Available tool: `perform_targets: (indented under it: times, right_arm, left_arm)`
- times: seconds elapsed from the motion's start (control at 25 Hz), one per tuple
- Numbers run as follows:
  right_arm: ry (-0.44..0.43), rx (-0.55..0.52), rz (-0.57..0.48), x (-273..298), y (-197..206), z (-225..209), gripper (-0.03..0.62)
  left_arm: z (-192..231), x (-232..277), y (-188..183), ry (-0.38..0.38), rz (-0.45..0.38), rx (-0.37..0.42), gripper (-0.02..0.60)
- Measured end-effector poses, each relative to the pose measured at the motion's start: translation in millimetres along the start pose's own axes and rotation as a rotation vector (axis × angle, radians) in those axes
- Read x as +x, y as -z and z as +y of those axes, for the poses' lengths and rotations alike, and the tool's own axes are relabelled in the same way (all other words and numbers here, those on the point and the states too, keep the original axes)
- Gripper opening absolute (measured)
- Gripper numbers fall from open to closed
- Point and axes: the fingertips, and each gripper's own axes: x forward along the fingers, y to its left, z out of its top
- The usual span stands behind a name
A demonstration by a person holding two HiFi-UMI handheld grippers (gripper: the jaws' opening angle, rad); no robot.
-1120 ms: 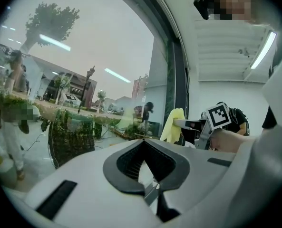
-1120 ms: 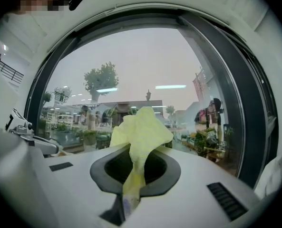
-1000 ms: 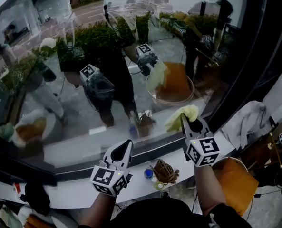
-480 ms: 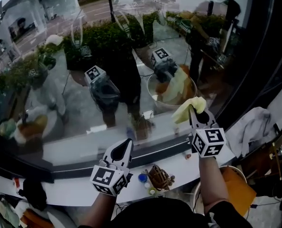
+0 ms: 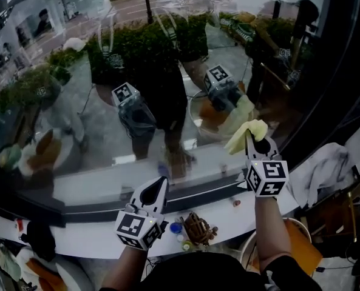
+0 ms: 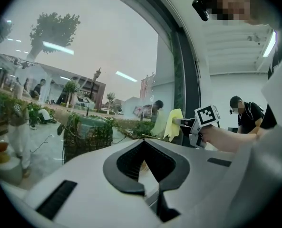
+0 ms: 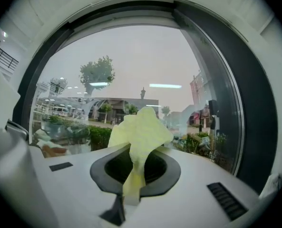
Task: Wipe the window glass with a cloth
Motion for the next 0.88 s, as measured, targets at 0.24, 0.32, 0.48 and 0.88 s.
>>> perform_targets:
  times: [0.24,0.32,0.48,0.88]
  right_arm:
    - [0.014,-0.027,-0.011,5.3,-3.1,-0.6,0.043]
    - [0.016,-0.023,-0.013,5.1,-3.7,-1.3,0.043]
    - [0.018,-0.024,-0.02,4.9,-4.4,-2.4,0.043]
    - [0.068,-0.012,-0.003,4.8,-3.5,-7.7,0.043]
  left_arm:
    - [2.9,-0.9,0.2,-0.03,0.0,-0.008,0.008]
    - [2.6,-2.4,1.5,-0.035,0.0,-0.009,0.008]
    - [3.9,-6.1,7.7,-0.042,0.003,-0.017,0.008]
    - [4.9,-20.8,12.5,-0.027,0.036,-0.008,0.008]
